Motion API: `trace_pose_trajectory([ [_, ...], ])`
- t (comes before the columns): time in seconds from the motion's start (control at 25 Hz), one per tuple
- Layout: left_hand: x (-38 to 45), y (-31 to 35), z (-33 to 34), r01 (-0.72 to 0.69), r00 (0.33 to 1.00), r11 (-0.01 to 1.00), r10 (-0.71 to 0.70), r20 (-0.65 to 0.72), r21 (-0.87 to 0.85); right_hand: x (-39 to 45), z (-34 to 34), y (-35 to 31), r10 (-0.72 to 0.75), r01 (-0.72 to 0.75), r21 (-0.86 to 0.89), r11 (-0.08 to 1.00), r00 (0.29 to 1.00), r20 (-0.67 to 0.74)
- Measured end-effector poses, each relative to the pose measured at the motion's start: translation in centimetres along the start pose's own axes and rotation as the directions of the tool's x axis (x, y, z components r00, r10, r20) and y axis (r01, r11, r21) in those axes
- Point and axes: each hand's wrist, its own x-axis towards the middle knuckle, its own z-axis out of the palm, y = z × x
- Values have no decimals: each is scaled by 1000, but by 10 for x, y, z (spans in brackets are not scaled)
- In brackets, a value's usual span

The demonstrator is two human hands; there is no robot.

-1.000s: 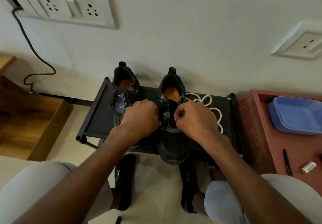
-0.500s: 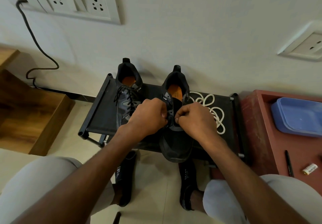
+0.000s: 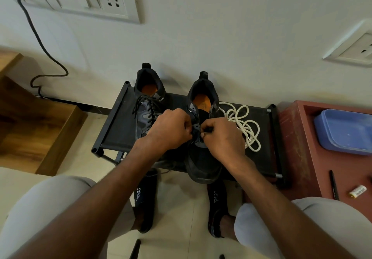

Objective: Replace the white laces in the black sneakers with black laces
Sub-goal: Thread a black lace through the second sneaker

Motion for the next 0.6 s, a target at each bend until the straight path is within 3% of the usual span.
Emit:
trace_pose_trajectory([
  [0.16,-2,4,3,3,999,1000,-3,-44,13,-1,2,-1,-35,33,-64,997,999,-34],
  [0.44,-4,6,2,29,999,993,-34,-38,-112,14,-12,1,93,-151,201,968,958,273],
  [0.52,-6,9,3,24,997,992,-33,-71,-125,14,-18,1,46,-98,131,987,933,356],
  [0.6,-6,15,-5,14,993,978,-38,-112,-208,11,-19,2,7,28,-89,996,929,370],
])
